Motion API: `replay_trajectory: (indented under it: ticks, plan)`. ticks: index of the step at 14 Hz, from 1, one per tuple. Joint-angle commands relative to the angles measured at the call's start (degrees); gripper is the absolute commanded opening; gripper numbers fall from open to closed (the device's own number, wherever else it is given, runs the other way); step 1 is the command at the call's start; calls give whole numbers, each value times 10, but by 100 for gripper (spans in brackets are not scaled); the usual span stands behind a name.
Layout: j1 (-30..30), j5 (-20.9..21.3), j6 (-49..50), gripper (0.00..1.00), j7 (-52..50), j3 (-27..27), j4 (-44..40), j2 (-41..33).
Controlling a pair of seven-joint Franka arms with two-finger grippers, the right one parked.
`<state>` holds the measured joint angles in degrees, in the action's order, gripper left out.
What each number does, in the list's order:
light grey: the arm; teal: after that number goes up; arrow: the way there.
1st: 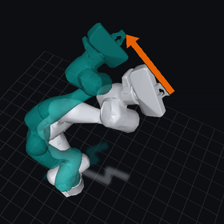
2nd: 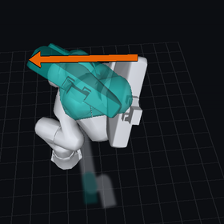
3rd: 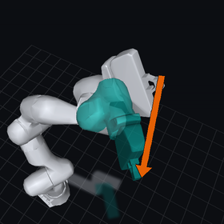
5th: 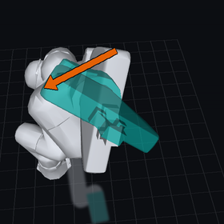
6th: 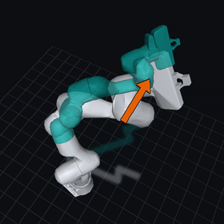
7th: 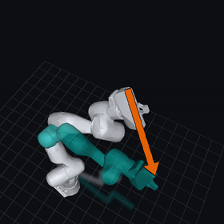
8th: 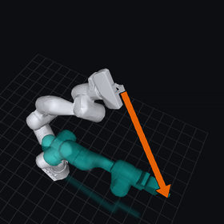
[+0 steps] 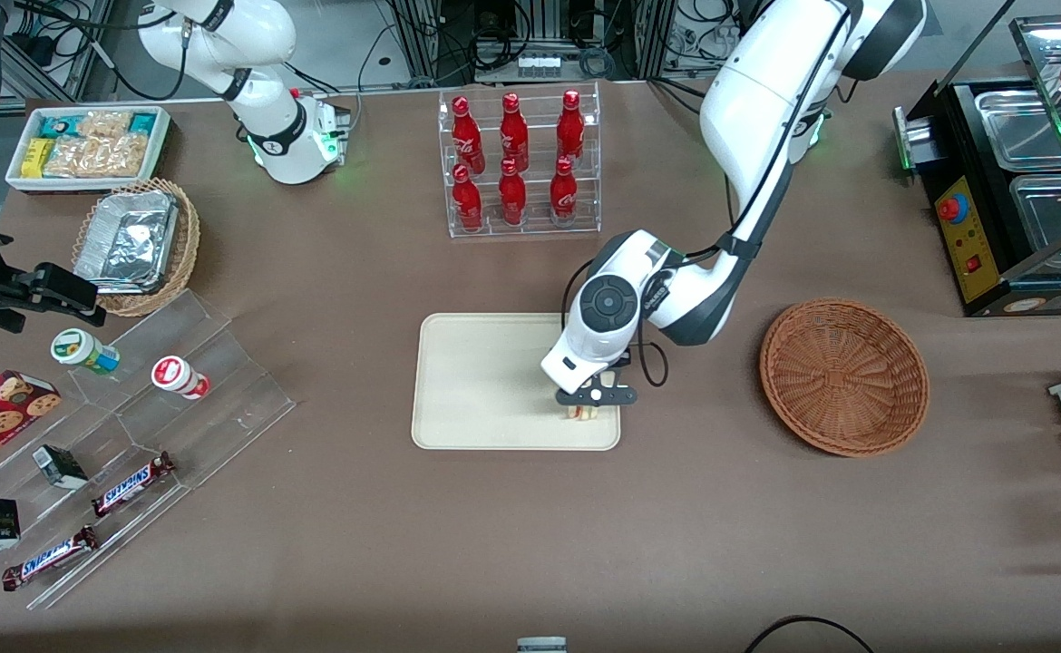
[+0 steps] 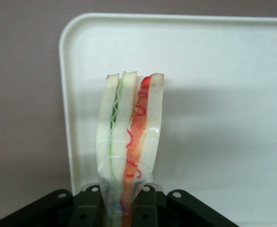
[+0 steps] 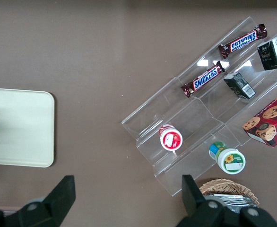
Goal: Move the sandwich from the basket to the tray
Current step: 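Lower the sandwich onto the tray and open the left gripper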
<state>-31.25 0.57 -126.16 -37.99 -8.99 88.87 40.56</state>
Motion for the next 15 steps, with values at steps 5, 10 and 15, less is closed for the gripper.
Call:
replay_trajectory:
  ticks: [5,10,15]
  plan:
    - [1,-9,4,51,38,-5,-40,29]
    - [1,-27,6,100,13,-5,-42,22]
    - [57,-26,96,100,-24,0,-38,-66]
